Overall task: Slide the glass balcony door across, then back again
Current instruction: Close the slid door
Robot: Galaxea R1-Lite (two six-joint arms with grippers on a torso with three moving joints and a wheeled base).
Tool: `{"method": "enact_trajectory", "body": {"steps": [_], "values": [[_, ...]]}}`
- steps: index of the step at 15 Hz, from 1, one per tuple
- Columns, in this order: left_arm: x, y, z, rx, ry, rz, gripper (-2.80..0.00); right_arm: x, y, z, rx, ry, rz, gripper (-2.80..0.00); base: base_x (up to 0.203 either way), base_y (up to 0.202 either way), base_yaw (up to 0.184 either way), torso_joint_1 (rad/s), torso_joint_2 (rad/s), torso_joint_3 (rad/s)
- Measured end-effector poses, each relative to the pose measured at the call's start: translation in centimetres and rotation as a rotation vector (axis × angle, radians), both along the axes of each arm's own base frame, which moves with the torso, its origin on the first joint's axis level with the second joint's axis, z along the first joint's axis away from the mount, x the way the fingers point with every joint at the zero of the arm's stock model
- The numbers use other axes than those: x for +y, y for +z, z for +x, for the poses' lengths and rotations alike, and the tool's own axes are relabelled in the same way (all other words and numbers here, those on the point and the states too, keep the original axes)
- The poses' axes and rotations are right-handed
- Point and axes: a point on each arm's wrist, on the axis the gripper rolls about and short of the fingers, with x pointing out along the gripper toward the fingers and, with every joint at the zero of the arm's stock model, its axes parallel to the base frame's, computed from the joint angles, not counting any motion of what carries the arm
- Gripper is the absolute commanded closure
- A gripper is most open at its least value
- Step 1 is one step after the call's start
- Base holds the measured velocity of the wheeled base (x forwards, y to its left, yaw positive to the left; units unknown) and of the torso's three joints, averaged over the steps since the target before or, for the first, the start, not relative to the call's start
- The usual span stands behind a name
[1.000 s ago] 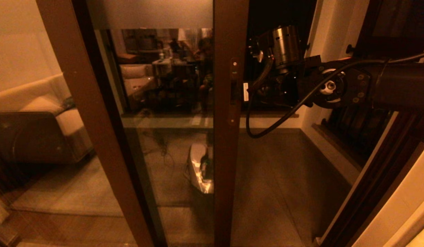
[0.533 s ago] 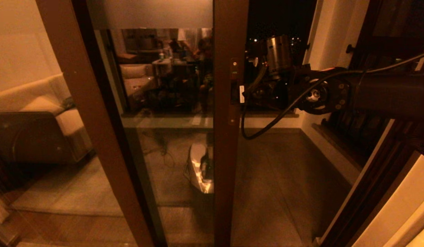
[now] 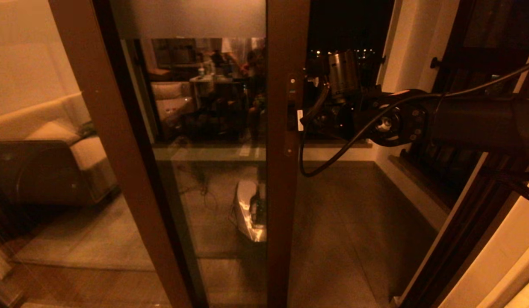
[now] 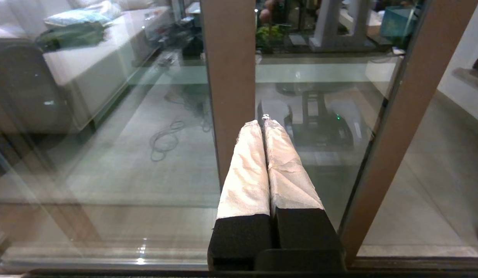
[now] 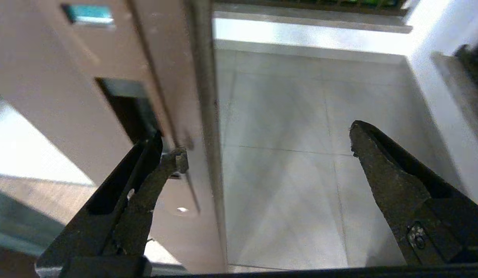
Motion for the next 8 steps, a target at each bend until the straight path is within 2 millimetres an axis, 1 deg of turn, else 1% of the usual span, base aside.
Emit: {"method": "enact_trajectory", "body": {"steps": [4, 8], "values": [[0.0, 0.0, 0.0, 0.001, -0.001, 0.001, 0.0, -1.3, 0.3, 0.3, -0.005, -0.04, 0.004, -2.8, 0.0, 0.0, 0.0, 0.0, 0.0, 0.0], [0.0, 0.0, 0.0, 0.001, -0.001, 0.0, 0.0, -1.8, 0.5, -0.1, -0.004, -0.049, 0.006, -2.8, 0.0, 0.0, 0.0, 0.0, 0.0, 0.0]]}}
